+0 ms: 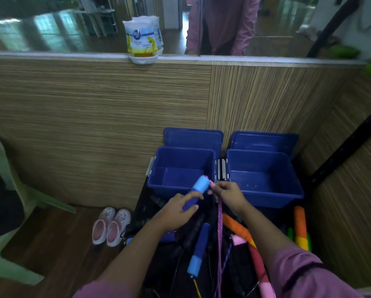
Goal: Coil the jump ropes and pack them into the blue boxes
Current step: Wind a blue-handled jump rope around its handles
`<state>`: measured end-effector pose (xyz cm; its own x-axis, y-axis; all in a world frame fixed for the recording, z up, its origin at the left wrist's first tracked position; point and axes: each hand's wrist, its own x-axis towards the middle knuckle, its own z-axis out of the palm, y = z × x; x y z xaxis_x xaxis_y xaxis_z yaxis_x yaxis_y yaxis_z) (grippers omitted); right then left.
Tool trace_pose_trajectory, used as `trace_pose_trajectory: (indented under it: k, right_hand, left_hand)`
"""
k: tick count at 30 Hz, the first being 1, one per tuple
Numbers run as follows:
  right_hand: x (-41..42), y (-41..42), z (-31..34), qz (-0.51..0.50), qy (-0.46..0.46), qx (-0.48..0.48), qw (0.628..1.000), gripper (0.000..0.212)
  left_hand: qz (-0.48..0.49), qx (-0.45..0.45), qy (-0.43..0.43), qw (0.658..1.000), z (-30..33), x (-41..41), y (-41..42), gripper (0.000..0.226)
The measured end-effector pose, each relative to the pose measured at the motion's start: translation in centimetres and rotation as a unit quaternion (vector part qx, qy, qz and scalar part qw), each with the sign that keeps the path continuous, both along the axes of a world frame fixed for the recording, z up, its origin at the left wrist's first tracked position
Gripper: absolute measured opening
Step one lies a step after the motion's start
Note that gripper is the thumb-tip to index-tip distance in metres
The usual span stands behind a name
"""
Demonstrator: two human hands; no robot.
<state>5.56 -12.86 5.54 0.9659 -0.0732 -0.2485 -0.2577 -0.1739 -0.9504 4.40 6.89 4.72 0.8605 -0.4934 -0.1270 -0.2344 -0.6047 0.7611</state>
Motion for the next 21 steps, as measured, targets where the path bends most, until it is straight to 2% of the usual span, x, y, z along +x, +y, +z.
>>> trace_pose_trajectory:
  k: [4, 6, 9, 12, 15, 21]
  right_hand:
    - [0.9, 2.2, 1.3, 0.02, -0.015, -0.041, 0.999, 0.025]
    - [0.7, 3.2, 1.8, 0.04, -0.013, -0.03, 0.999, 0.024]
    - [0.1, 4.8, 2.0, 0.093, 0.012, 0.024, 0.995, 0.025]
    - [-0.6, 5.7, 1.7, 0.142, 0.054, 0.044, 0.987, 0.029]
    - [-1.0, 5.7, 1.5, 0.174, 0.076, 0.046, 0.981, 0.033]
    - [-1.2, 4.1, 1.9, 0.216, 0.101, 0.025, 0.971, 0.044]
  left_hand:
    - [0.085, -0.13, -0.023, 0.988, 1.1, 1.5, -0.8, 0.032]
    - [0.154, -0.191, 0.005, 0.97, 2.2, 2.3, -0.9, 0.035]
    - [0.243, -0.302, 0.087, 0.918, 3.7, 3.4, -1.0, 0.031]
    - [0.28, -0.415, 0.115, 0.858, 4.7, 3.9, -1.4, 0.03]
    - [0.274, -0.466, 0.137, 0.83, 5.3, 3.6, -1.9, 0.029]
    - [0.297, -0.46, 0.148, 0.823, 4.8, 3.4, -1.7, 0.028]
